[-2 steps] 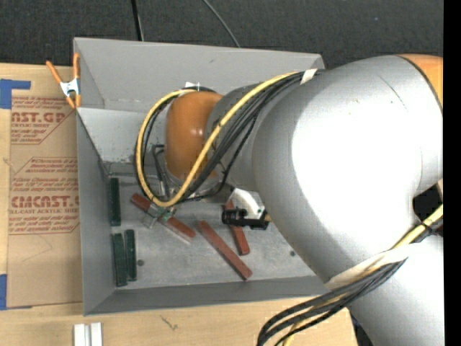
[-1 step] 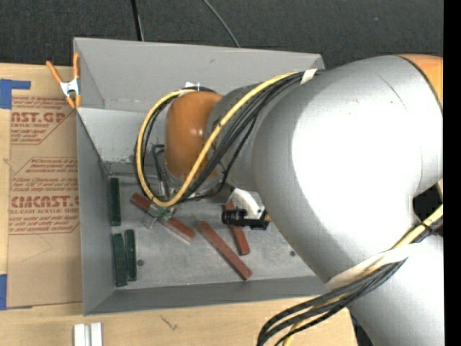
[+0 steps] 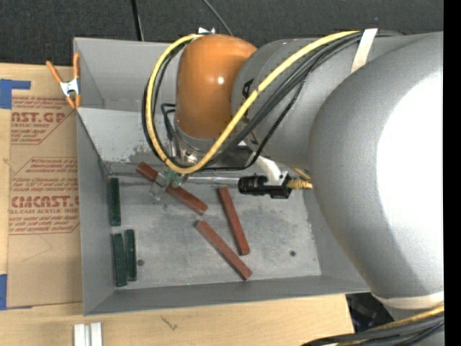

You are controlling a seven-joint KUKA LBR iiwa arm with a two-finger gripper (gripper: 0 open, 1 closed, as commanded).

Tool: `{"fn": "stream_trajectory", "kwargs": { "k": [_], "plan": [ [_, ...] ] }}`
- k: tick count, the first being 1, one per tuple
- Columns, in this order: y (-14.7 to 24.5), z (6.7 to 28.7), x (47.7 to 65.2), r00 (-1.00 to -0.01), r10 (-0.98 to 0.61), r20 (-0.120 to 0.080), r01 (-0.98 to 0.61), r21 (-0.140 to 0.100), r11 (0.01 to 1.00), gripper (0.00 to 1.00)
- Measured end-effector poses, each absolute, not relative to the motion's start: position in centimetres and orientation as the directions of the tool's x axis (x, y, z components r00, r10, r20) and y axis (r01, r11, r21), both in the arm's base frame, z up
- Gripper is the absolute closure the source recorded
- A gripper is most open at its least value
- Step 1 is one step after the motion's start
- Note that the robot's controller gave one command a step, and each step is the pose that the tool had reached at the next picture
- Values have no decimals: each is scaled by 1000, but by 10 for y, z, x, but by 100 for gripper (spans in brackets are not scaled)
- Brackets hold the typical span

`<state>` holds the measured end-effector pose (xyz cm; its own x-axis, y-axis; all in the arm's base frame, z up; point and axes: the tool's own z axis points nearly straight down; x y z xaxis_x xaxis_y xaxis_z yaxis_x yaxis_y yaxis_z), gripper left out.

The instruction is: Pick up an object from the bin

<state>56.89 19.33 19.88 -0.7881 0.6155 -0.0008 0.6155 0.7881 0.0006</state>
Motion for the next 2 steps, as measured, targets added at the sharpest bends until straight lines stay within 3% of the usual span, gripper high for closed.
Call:
{"fn": "stream_trajectory", "kwargs": {
  "k": [2],
  "plan": [
    [190, 202, 568, -780, 626, -1, 626, 0, 780, 100]
  ]
}}
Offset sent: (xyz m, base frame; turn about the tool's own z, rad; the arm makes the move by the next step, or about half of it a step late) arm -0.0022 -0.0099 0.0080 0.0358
